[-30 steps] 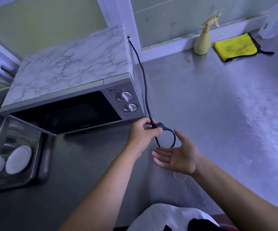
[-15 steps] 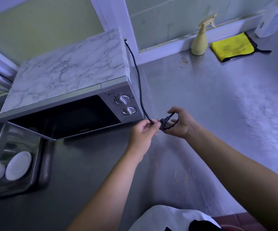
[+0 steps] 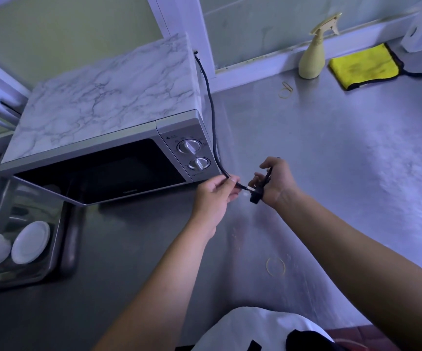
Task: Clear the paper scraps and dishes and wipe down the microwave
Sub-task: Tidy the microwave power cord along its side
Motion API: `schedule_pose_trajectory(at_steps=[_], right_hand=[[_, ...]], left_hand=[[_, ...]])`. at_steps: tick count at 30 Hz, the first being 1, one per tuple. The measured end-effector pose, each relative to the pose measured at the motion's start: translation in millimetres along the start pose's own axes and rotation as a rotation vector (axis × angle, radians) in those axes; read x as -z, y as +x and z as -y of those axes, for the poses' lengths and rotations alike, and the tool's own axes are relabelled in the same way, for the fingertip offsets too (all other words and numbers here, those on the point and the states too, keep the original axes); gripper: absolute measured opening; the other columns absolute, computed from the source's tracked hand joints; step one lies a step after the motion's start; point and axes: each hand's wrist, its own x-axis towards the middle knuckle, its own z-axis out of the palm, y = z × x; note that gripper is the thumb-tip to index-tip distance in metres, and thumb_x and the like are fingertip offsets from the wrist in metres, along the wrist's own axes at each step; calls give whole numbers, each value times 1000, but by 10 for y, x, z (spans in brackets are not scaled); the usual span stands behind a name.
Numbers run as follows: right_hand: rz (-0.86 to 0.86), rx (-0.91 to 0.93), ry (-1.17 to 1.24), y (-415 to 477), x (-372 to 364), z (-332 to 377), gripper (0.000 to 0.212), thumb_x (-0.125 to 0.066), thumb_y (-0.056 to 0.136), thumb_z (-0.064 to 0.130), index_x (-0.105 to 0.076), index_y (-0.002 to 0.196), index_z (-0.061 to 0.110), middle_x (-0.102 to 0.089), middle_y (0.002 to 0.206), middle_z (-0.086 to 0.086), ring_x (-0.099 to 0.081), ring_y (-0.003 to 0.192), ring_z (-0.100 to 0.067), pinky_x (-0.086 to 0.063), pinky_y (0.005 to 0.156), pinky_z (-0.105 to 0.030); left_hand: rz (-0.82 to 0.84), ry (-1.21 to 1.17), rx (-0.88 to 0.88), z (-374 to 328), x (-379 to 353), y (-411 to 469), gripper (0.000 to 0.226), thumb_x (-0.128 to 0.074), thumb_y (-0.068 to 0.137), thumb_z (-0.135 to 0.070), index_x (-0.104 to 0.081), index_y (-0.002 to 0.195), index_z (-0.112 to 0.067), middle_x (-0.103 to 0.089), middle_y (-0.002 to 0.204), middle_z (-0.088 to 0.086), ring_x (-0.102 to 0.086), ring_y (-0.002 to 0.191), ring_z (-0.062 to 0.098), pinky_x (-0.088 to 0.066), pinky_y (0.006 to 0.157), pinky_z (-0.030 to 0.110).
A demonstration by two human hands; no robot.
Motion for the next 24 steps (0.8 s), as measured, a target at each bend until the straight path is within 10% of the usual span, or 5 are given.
schedule_pose_trajectory(at_steps=[8,12,15,21,24], right_hand=[[-192,1,-44,-15,-145,-58,47,-55,72,12,-46,118,13,-44,97,-10,-48,72,-27,-50,79,-42],[-287,41,-26,-55,-254,-63,57,-58,73,14,-45,128,13,-45,88,-9,-45,67,-26,-52,60,-51],[-163,102,-29,-80,-323,-68,58,-60,74,16,-42,129,22,-45,94,-8,-44,66,-25,-51,47,-38],[131,310,-334,-25,-466,64,60,-65,82,33,-40,136,32,-49,106,3,-52,87,-16,-47,75,-36],[227,301,-543,-43,-552,111,93,-74,64,66,-33,141,34,-47,123,5,-53,107,-19,-48,84,-43]], left_hand=[[11,176,-67,47,-5,8,21,-65,93,-30,-75,84,-14,-68,77,-1,-58,69,11,-50,74,24],[3,319,-112,48,3,-4,38,-59,84,-50,-69,88,-14,-51,74,-3,-39,70,13,-33,69,30],[-54,371,-172,38,0,-21,38,-57,87,-45,-65,82,-8,-40,61,-4,-30,60,13,-25,59,31],[-162,593,-369,-65,-54,-73,19,-60,96,-24,-73,86,-16,-66,74,-2,-55,64,12,-40,56,26],[-210,855,-492,-113,-75,-123,22,-56,97,-21,-65,84,-7,-63,80,8,-58,72,28,-40,59,37]])
